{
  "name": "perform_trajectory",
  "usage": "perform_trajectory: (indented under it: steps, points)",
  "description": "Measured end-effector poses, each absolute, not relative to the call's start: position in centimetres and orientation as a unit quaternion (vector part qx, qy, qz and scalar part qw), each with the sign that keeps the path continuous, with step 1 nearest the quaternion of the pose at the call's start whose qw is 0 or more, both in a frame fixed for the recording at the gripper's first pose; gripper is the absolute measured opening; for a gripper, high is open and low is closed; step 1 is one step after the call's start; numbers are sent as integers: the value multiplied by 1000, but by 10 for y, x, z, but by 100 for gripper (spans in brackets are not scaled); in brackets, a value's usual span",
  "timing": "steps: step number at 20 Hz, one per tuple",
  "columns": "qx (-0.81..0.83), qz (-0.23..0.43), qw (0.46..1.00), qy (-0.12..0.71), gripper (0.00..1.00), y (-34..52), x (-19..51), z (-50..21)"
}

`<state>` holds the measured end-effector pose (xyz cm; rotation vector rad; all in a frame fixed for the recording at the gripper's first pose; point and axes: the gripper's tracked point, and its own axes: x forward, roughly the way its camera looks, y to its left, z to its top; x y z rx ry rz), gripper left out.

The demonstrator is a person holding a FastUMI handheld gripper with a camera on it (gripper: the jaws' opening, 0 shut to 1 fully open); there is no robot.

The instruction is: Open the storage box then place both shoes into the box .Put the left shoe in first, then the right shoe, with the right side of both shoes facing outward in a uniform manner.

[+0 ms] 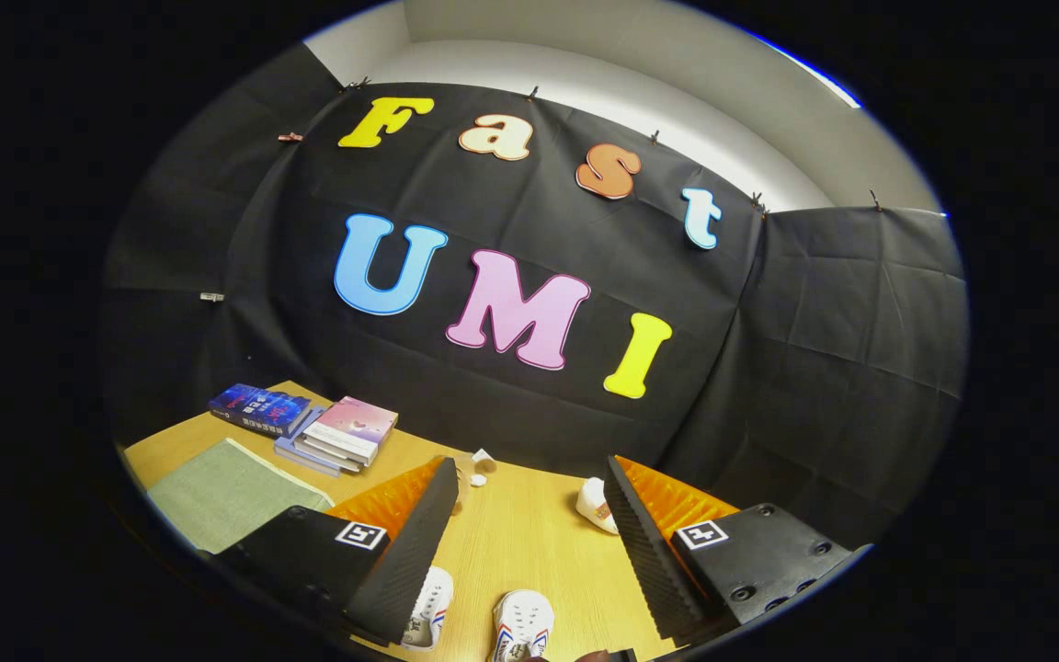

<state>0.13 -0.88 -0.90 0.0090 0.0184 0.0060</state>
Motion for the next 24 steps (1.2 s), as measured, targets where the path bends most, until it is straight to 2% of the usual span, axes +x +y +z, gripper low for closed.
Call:
perform_trajectory:
  steps: [8,11,19,24]
  points:
    - [7,2,1000,24,98,-9,-3,-24]
    - [23,25,999,29,98,2,-4,-25]
    - [109,189,975,51,98,64,-10,-33]
    - [235,357,899,98,100,118,-28,-49]
